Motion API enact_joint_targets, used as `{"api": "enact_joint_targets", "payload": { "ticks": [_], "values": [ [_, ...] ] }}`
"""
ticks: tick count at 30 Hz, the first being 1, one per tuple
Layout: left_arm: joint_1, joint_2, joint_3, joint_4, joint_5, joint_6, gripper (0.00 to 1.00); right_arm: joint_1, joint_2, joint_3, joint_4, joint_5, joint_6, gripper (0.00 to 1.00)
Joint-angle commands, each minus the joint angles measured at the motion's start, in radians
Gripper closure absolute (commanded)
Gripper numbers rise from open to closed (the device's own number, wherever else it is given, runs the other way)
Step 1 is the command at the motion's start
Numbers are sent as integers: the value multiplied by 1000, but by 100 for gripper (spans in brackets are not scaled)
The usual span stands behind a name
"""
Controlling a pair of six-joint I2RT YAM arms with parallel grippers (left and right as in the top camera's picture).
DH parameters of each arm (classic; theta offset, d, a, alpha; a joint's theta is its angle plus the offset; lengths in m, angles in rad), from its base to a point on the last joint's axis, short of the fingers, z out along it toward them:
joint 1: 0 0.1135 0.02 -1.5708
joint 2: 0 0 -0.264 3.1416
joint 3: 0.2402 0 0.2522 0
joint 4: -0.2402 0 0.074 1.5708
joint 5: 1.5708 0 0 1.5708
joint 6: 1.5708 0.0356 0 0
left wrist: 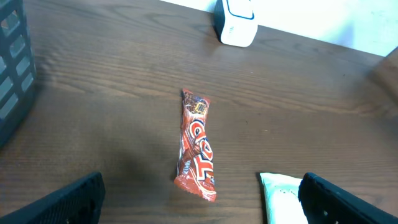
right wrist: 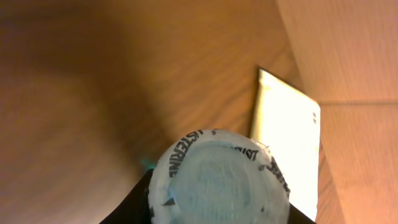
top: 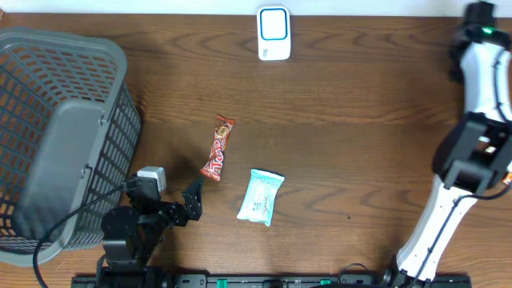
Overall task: Scan the item barcode
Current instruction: 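Carry the bottle right and release it at the right table edge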
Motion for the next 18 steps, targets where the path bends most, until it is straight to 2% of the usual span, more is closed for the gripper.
{"api": "enact_joint_targets", "payload": {
  "ticks": [1,2,3,5,7,9,10,11,14,16,18],
  "values": [
    [-2,-4,3,1,9,9,1,-120,-6,-8,27,-26,32,78],
    [-2,-4,3,1,9,9,1,-140,-7,-8,31,-49,32,73],
    [-2,-4,3,1,9,9,1,-165,-9,-7,37,-84,32,64],
    [-2,-4,3,1,9,9,1,-193,-13,-7,40,-145,32,55],
    [-2,-4,3,1,9,9,1,-213,-19,-6,48,-201,32,29],
    [-2,-3,3,1,9,9,1,-219,-28,-6,56,-219,32,17],
    [-2,-3,3,1,9,9,1,-219,-36,-6,62,-227,32,5],
    [-2,-3,3,1,9,9,1,-218,-48,-6,68,-227,32,1],
    [-2,-4,3,1,9,9,1,-209,-101,-5,75,-285,42,1],
    [-2,-3,3,1,9,9,1,-201,-167,-5,77,-452,90,1],
    [-2,-3,3,1,9,9,1,-188,-242,-5,59,-747,157,1]
  ]
}}
